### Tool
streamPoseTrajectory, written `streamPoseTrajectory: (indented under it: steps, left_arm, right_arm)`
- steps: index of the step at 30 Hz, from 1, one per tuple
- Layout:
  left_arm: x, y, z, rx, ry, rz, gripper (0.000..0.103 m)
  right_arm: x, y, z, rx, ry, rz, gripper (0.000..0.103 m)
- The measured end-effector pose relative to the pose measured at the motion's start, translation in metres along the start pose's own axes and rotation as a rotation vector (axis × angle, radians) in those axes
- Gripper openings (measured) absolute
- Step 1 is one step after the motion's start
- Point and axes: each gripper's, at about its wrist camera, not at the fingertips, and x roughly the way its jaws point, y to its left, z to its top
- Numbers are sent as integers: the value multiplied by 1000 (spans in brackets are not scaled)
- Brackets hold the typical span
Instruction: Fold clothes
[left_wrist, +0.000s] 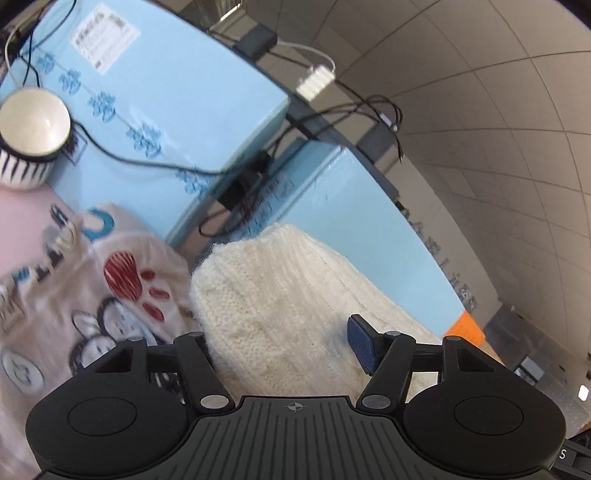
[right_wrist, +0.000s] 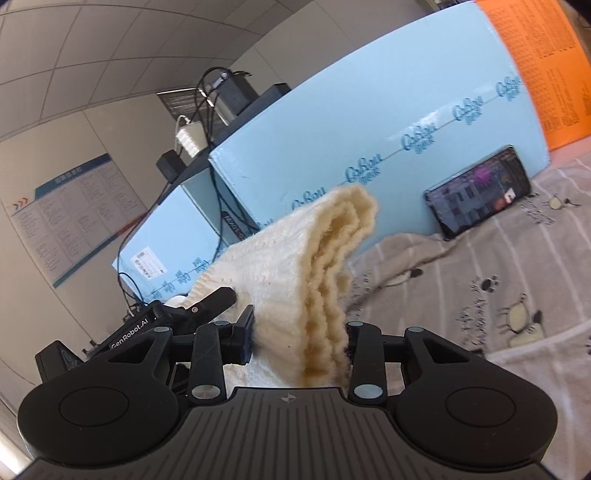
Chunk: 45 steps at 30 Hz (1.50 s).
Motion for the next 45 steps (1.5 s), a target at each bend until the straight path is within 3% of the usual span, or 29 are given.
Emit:
streamPoseTrajectory:
  steps: [3, 9, 16, 19, 23, 29, 31, 35, 45]
  left_arm:
    - [-2, 17, 18, 35, -101, 38, 63]
    - [8, 54, 22, 61, -159, 166, 62]
    - [29, 81, 14, 60, -55, 270, 62]
    - [37, 75, 6, 130, -13, 323, 67]
    - [34, 65, 2, 211, -20, 402, 87]
    - [14, 53, 2, 269, -59, 552, 101]
    - [15, 53, 2, 294, -69, 596, 101]
    - [29, 66, -1, 273, 5, 664, 103]
    - [9, 37, 3, 351, -160, 663, 103]
  right_arm:
    - [37, 19, 3, -56, -20, 37, 33]
    - [111, 36, -6, -136, 12, 36, 33]
    - [161, 14, -26, -216, 52, -17, 34]
    - [170, 3, -30, -240, 96, -63, 36]
    - [171, -3, -32, -249, 108, -90, 44]
    - [171, -3, -42, -281, 116, -137, 56]
    - [173, -5, -41, -271, 121, -146, 58]
    - [174, -10, -41, -247, 133, -150, 71]
    - [157, 2, -32, -243, 96, -177, 72]
